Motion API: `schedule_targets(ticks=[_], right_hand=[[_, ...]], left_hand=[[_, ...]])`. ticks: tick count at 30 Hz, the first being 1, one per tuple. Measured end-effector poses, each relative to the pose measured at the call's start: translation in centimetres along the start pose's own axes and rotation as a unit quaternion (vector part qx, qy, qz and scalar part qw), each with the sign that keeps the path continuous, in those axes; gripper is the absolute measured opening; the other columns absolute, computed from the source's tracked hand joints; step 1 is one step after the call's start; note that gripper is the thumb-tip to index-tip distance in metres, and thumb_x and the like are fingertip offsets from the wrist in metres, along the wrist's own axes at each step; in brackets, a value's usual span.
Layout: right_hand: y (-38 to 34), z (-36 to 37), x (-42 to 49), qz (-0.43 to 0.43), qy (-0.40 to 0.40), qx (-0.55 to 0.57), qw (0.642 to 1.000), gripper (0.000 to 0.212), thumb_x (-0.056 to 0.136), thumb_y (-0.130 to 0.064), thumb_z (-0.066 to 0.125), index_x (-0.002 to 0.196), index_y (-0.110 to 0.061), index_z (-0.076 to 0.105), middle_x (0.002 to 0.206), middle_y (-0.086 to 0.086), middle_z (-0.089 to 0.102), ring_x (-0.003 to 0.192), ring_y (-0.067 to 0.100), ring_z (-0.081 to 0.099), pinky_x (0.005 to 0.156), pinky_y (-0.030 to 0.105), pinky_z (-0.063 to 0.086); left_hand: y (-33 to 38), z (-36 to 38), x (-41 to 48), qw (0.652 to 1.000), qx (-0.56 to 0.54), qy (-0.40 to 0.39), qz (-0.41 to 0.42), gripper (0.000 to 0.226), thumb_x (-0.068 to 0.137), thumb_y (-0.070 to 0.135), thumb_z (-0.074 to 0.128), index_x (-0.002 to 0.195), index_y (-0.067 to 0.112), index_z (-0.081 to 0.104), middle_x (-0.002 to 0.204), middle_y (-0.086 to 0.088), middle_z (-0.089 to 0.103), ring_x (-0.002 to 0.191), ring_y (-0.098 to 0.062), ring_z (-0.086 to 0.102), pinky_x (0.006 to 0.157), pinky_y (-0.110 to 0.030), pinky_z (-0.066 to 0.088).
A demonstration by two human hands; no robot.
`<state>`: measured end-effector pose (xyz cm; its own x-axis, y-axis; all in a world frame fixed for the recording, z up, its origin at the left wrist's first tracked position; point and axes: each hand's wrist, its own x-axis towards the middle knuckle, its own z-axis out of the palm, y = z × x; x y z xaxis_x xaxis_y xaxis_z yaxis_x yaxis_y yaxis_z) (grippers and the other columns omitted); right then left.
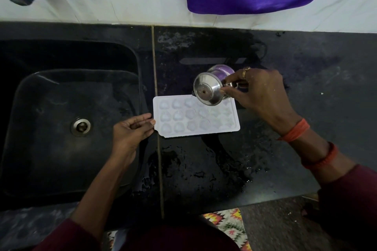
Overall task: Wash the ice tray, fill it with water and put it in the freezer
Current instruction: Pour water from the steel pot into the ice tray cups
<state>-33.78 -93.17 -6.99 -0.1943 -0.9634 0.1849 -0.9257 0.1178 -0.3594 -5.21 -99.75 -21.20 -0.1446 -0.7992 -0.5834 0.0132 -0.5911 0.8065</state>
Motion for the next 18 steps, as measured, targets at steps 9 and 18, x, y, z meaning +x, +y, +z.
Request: schedule_targets(ticks=[9,18], right_hand=[[-0.19,-0.16,0.03,0.006,-0.002,-0.005,1.0,0.03,0.081,-0.042,0.079,0.099,-0.018,0.079,0.089,0.003,0.078,0.074,0.017,0.072,0.072,0.038,0.061],[-0.31,-0.4,-0.13,0.001,0.004,-0.007,1.0,0.029,0.081,-0.042,0.077,0.099,-0.019,0.079,0.09,0.003,0.077,0.074,0.017,0.071,0.069,0.036,0.06]], left_hand=[[0.12,-0.02,-0.17,1.0,-0.001,0.001,0.001,0.03,0.083,0.001,0.077,0.113,-0.001,0.071,0.093,-0.009,0.077,0.078,-0.008,0.074,0.07,-0.018,0.06],[0.22,0.07,-0.22,1.0,-0.003,0.003,-0.003,0.026,0.084,0.001,0.077,0.109,0.002,0.072,0.094,-0.009,0.077,0.078,-0.007,0.075,0.068,-0.016,0.059]])
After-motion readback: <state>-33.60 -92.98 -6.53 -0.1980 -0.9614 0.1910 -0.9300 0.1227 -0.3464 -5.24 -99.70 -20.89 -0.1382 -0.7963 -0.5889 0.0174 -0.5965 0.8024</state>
